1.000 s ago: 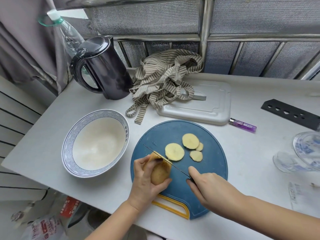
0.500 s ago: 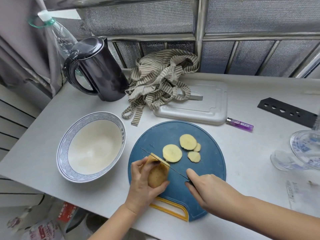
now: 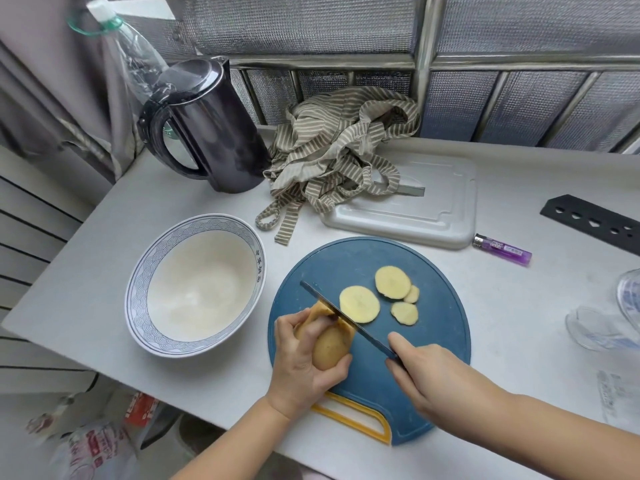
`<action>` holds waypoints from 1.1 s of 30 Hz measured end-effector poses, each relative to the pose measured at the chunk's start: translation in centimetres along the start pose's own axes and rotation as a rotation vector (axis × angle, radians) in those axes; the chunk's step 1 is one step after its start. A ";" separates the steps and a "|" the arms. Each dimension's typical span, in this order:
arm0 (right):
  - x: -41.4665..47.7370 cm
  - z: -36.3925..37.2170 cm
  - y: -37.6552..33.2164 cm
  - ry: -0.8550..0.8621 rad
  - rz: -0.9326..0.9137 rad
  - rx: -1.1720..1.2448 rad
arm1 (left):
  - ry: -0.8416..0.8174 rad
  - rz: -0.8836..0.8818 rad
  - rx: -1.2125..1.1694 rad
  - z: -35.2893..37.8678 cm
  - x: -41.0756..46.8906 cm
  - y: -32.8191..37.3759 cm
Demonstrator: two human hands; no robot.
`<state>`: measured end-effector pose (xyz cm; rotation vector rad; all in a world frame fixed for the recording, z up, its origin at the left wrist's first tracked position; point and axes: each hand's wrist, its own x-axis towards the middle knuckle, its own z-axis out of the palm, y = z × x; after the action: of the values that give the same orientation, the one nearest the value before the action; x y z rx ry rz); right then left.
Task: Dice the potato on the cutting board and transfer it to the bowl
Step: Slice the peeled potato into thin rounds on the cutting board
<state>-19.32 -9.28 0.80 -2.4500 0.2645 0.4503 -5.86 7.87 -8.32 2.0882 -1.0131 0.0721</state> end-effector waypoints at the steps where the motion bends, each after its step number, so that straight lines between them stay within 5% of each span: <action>1: 0.1 0.1 -0.1 -0.003 0.001 0.003 | 0.001 0.005 0.004 0.0 0.0 0.0; 14: 6.0 0.1 -0.9 0.010 -0.030 -0.004 | 0.012 -0.037 0.015 -0.2 0.5 0.5; 33: -0.4 1.9 2.9 -0.046 0.026 -0.003 | 0.013 -0.051 -0.012 -0.1 0.0 0.6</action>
<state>-21.01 -10.38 -2.08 -2.4380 0.2767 0.5174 -6.21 7.73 -7.89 2.0987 -0.9497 0.0531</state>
